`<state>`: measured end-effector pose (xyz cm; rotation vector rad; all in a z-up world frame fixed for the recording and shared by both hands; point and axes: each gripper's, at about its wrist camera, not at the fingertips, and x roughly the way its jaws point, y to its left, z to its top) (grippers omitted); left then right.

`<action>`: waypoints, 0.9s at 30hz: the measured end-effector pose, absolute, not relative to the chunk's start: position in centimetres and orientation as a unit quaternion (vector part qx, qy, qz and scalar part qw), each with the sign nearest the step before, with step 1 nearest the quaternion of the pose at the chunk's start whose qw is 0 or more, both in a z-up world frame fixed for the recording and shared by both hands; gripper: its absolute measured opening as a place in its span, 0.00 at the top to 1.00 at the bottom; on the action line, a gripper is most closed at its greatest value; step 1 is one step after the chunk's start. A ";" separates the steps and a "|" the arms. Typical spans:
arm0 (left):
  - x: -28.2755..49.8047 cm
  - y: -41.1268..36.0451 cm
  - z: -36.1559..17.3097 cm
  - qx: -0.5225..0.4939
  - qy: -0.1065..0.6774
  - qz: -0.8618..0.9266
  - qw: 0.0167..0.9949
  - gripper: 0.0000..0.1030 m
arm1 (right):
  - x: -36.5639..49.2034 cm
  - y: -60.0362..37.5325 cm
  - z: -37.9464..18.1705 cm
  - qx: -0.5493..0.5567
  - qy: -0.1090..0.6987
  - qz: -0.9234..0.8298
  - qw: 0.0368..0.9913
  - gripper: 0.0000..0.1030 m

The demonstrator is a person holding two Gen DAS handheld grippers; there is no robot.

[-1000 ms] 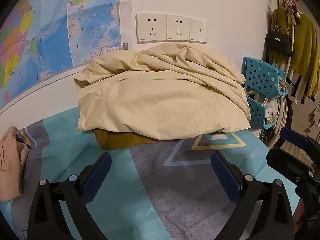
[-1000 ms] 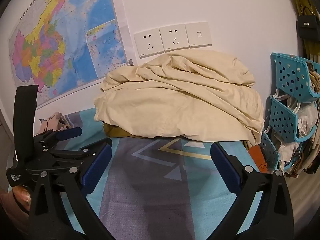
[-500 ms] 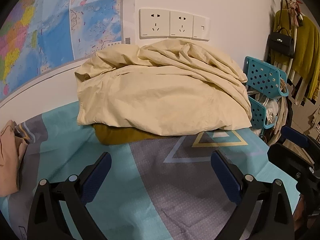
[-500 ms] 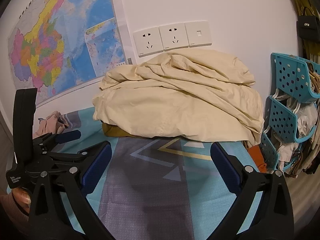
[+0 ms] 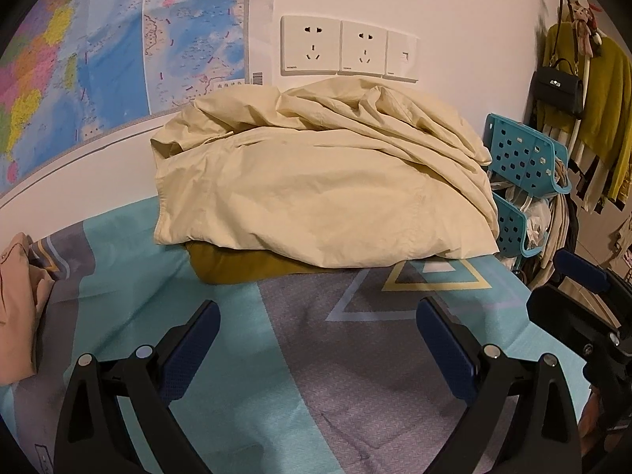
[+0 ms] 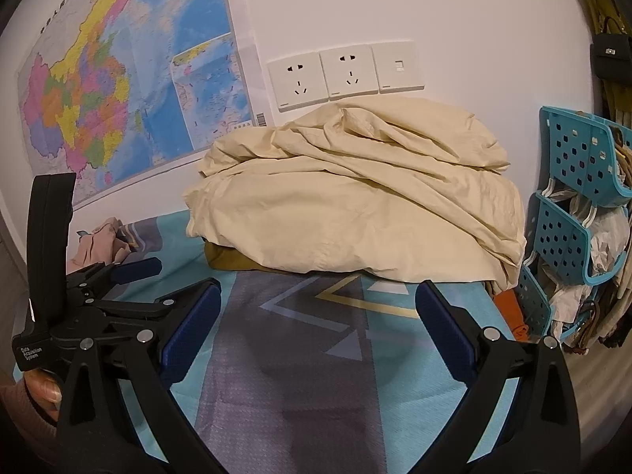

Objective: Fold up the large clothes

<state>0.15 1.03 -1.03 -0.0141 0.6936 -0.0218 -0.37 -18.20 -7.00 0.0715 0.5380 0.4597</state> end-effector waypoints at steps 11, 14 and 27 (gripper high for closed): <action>0.3 1.3 -0.9 -0.012 0.341 -0.008 0.940 0.07 | -0.3 -17.9 -6.8 0.031 0.262 0.227 0.937 0.05; 0.4 1.6 -0.9 -0.015 0.342 -0.006 0.940 0.07 | -0.2 -17.7 -6.7 0.029 0.261 0.229 0.937 0.05; 0.7 1.9 -0.8 -0.019 0.344 -0.001 0.939 0.07 | 0.2 -17.4 -6.2 0.021 0.258 0.237 0.936 0.05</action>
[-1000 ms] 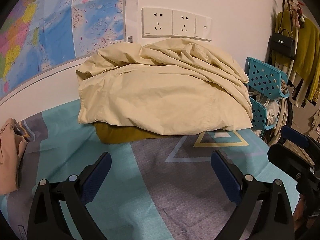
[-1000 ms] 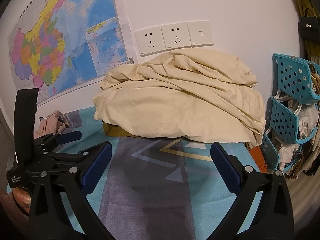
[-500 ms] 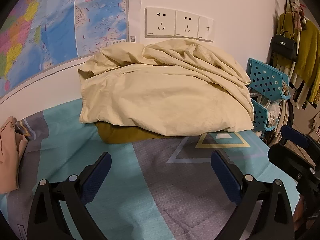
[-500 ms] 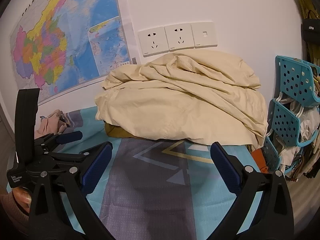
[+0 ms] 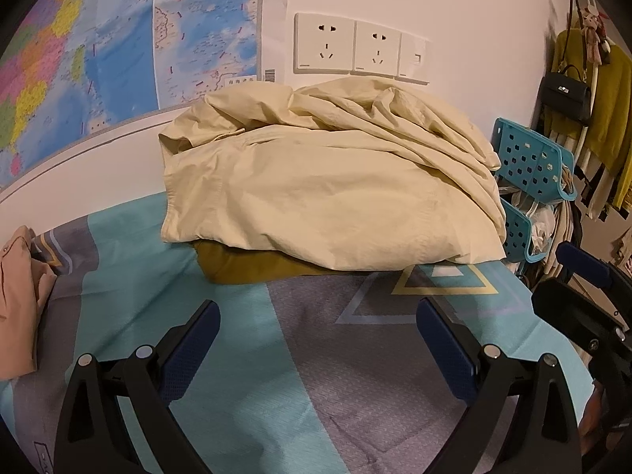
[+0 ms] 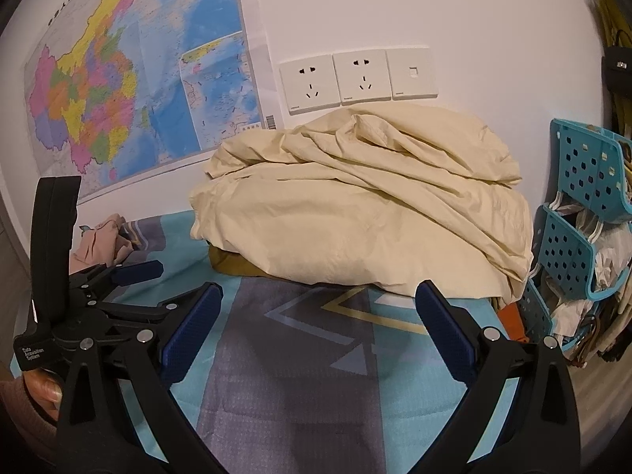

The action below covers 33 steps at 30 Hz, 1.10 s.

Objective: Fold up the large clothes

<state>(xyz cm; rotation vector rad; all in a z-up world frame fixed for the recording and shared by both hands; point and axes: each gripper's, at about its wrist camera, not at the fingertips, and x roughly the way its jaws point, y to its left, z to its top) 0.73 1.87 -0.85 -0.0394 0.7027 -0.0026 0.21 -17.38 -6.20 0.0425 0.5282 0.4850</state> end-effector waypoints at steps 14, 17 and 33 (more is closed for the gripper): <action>1.3 2.2 -0.8 -0.022 0.348 0.003 0.937 0.07 | 1.2 -16.8 -5.8 0.012 0.256 0.245 0.935 0.05; 1.5 2.4 -0.9 -0.025 0.351 0.003 0.936 0.07 | 1.3 -16.8 -5.7 0.010 0.253 0.246 0.935 0.05; 2.4 2.9 -1.0 -0.032 0.357 0.008 0.934 0.07 | 2.1 -15.9 -5.4 -0.008 0.248 0.253 0.935 0.05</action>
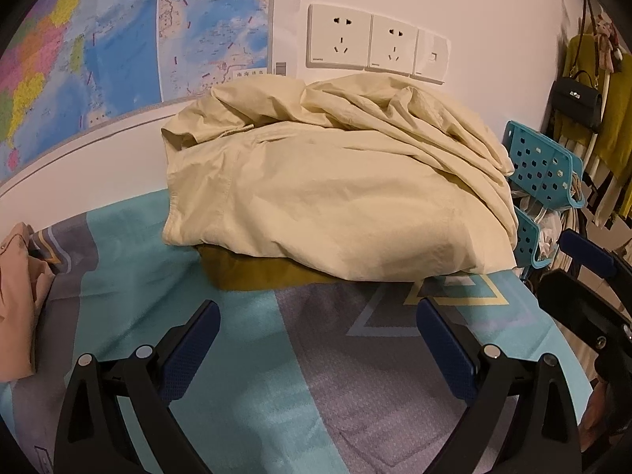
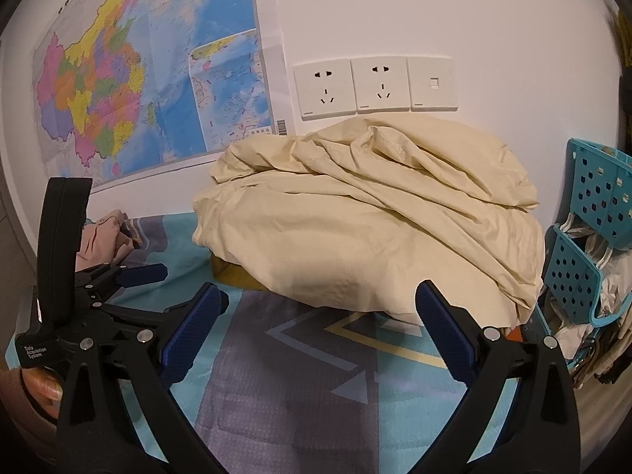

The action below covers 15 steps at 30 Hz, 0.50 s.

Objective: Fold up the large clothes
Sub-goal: 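Reach the right tool into the cream cloth pile and close on it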

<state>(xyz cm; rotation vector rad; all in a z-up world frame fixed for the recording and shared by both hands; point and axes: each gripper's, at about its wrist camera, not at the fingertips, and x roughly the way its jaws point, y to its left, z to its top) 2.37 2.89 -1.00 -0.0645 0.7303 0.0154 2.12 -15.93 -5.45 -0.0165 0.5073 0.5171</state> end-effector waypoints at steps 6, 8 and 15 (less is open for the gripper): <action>4.2 4.7 -2.1 -0.055 0.376 0.025 0.925 0.07 | 4.7 -14.4 -5.2 -0.051 0.249 0.259 0.932 0.05; 5.1 5.6 -2.7 -0.068 0.385 0.029 0.920 0.07 | 6.4 -13.3 -4.8 -0.081 0.242 0.267 0.929 0.05; 8.9 8.8 -4.7 -0.122 0.416 0.038 0.901 0.07 | 14.7 -8.5 -3.1 -0.170 0.236 0.276 0.916 0.06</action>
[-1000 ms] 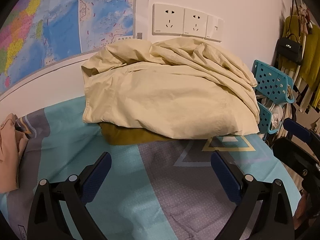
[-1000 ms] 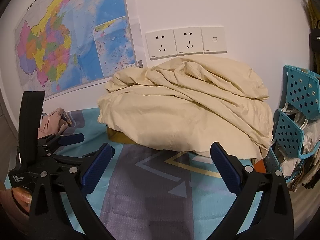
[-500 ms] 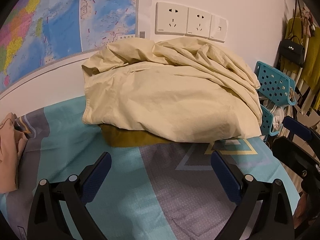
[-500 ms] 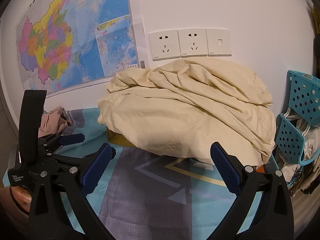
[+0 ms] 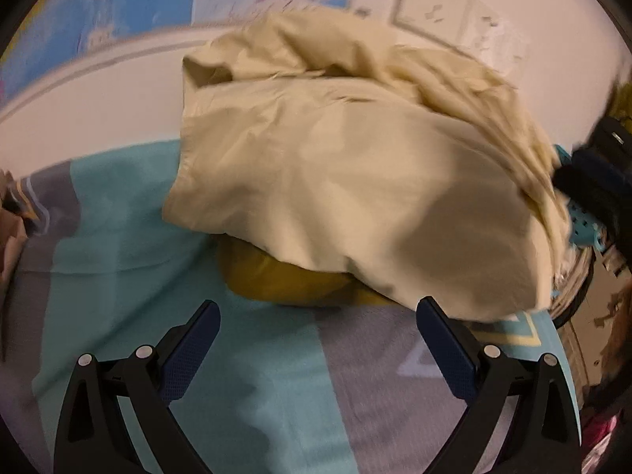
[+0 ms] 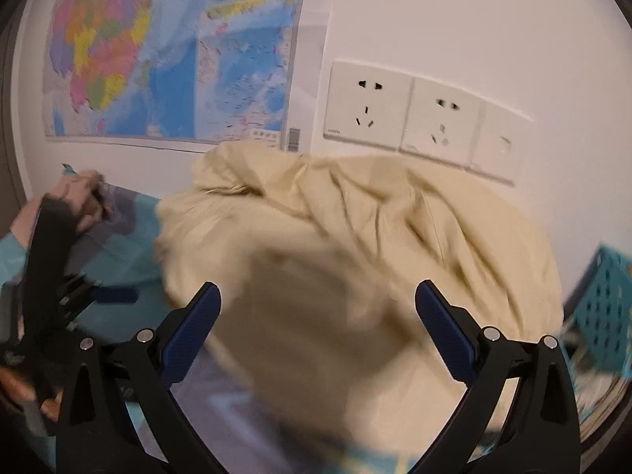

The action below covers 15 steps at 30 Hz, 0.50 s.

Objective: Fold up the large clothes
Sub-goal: 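Reach the right tool into the cream cloth pile and close on it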

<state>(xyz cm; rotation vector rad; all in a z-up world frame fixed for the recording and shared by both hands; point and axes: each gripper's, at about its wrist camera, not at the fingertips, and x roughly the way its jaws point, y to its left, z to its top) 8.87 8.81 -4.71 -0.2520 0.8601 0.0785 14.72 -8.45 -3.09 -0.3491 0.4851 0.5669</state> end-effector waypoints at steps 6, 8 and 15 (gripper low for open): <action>10.2 10.0 -5.4 -0.150 0.409 0.029 0.900 0.07 | 20.6 -2.9 -3.7 -0.243 0.245 0.280 0.896 0.15; 10.5 10.1 -5.5 -0.151 0.404 0.024 0.902 0.07 | 21.5 -1.2 -4.5 -0.268 0.248 0.287 0.886 0.19; 11.3 10.5 -6.5 -0.159 0.405 0.012 0.901 0.07 | 23.5 -0.1 -4.3 -0.303 0.260 0.296 0.868 0.82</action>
